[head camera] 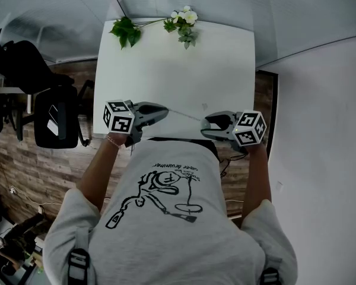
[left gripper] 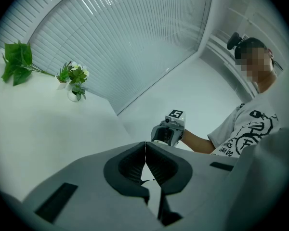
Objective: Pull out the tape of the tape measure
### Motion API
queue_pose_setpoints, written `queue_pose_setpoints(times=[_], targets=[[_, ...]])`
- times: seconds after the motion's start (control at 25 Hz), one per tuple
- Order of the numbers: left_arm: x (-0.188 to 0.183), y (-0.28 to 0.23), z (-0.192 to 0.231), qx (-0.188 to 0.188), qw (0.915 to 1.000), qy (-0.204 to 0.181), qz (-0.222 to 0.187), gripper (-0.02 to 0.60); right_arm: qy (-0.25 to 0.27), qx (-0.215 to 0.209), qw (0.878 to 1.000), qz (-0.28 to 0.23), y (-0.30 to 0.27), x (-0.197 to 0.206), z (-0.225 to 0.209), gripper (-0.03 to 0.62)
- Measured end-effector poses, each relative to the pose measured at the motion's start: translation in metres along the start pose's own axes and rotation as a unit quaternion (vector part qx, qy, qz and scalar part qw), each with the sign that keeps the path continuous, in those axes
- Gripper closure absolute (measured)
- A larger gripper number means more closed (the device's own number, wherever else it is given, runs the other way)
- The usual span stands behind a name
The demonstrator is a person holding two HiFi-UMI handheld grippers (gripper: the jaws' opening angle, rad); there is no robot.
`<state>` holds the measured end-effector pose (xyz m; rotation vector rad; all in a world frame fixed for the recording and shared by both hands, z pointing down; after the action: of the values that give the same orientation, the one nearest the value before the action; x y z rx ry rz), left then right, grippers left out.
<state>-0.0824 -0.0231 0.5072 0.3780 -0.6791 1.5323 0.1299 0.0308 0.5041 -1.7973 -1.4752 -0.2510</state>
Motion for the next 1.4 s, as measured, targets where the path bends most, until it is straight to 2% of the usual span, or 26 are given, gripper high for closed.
queue_pose_setpoints(times=[0.56, 1.4], targets=[[0.003, 0.017, 0.013, -0.029, 0.9991, 0.021, -0.021, 0.560, -0.010, 0.002, 1.000, 0.009, 0.004, 0.007, -0.008, 0.372], [0.000, 0.028, 0.025, -0.051, 0.9981, 0.023, -0.027, 0.560, -0.022, 0.007, 1.000, 0.011, 0.011, 0.013, -0.009, 0.372]])
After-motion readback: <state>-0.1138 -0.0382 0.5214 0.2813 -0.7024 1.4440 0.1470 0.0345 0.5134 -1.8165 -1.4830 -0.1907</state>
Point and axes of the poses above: the fingertips, and each gripper's own axes: y backward along the fingers, z to its left, x out of its underside, the point moved 6 cm from there along y, backward along the fingers, and after that the axes turned 3 degrees about -z, right-handed, at the moved point
